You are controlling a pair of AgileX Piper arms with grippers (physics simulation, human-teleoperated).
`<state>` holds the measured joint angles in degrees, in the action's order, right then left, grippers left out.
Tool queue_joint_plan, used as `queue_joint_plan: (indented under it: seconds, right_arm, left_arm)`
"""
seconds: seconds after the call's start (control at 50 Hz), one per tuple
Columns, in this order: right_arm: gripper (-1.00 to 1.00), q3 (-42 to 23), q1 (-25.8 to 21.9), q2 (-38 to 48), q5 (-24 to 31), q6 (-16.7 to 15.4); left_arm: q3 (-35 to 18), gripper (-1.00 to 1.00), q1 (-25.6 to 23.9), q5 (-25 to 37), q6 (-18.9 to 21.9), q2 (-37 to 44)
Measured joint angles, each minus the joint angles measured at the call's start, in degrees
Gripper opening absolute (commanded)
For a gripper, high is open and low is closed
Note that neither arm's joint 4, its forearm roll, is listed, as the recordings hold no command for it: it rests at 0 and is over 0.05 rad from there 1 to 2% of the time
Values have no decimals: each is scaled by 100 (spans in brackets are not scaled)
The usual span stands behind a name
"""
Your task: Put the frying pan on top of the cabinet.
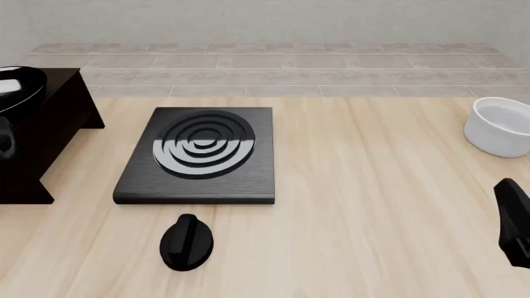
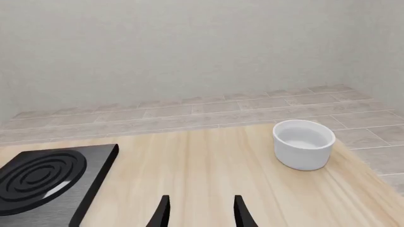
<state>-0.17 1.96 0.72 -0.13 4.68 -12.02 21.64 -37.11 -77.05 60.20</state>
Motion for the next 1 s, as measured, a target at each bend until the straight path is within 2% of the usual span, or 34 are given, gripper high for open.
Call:
queue_joint_plan:
  seconds: [0.26, 0.46, 0.76, 0.88, 1.0]
  right_arm:
    - [100, 0, -9, 19, -6, -23]
    - [100, -1, -27, 9, -2, -47]
    - [100, -1, -64, -34, -13, -72]
    - [100, 0, -82, -49, -44, -71]
    - [100, 1, -93, -58, -77, -63]
  left_arm:
    - [86, 100, 166, 570, -6, -793]
    - [89, 100, 427, 1435, -31, -1861]
    - [-280, 100, 966, 3481, -61, -3998]
    - [-654, 100, 1036, 4499, -45, -4870]
    - [-1241, 100, 977, 5373, 41, -5392]
